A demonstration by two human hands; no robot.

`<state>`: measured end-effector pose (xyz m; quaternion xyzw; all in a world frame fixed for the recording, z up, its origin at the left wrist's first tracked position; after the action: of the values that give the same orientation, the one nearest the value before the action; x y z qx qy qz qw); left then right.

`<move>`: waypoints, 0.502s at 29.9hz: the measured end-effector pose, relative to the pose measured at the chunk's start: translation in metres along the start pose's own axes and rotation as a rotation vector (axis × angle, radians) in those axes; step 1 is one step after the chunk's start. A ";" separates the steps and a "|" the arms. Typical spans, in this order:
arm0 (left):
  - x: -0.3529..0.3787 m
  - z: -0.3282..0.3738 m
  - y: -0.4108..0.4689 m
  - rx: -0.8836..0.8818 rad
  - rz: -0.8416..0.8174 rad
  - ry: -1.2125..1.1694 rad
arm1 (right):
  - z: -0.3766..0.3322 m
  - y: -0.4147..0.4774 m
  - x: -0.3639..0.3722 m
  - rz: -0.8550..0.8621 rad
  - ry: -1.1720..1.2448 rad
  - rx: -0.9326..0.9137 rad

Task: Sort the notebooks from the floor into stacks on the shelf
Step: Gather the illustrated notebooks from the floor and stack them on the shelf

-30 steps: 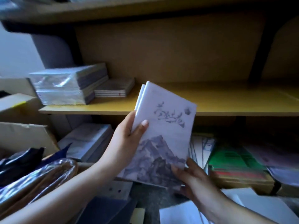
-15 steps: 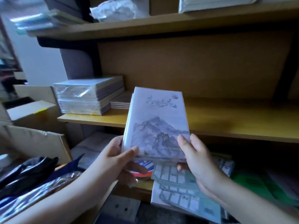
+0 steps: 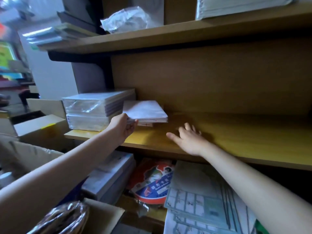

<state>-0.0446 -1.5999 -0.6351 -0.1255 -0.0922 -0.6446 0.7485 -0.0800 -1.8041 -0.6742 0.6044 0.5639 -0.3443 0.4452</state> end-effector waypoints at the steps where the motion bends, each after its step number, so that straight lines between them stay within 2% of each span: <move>1: 0.003 0.001 0.009 -0.008 0.002 0.015 | 0.001 0.001 0.002 -0.019 -0.015 -0.013; 4: 0.013 0.009 0.030 -0.054 0.045 -0.017 | 0.001 0.004 0.002 -0.009 0.021 -0.061; 6: 0.014 0.011 0.040 -0.022 0.103 -0.062 | 0.002 0.004 0.001 0.002 0.034 -0.062; 9: 0.015 0.001 0.056 0.069 0.196 0.025 | 0.004 0.005 0.003 0.035 0.014 -0.080; 11: 0.014 -0.014 0.061 0.091 0.232 0.323 | 0.004 0.005 0.003 0.048 0.006 -0.094; 12: 0.015 -0.018 0.051 0.182 0.248 0.475 | 0.004 0.005 0.004 0.053 0.005 -0.096; 14: 0.021 -0.028 0.026 0.472 0.177 0.856 | 0.003 0.005 0.004 0.063 -0.003 -0.093; 15: 0.026 -0.036 0.016 0.622 0.076 1.131 | 0.003 0.005 0.004 0.068 -0.005 -0.090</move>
<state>-0.0259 -1.6330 -0.6625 0.4532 0.1383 -0.5273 0.7052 -0.0738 -1.8053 -0.6784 0.6017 0.5568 -0.3048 0.4848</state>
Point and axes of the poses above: each hand's wrist, its own y-axis towards the middle knuckle, its own x-axis out of the palm, z = x × y, the point moved 2 cm from there along y, towards the middle knuckle, and after that the axes turned 4 degrees about y, right-handed, at the moved point
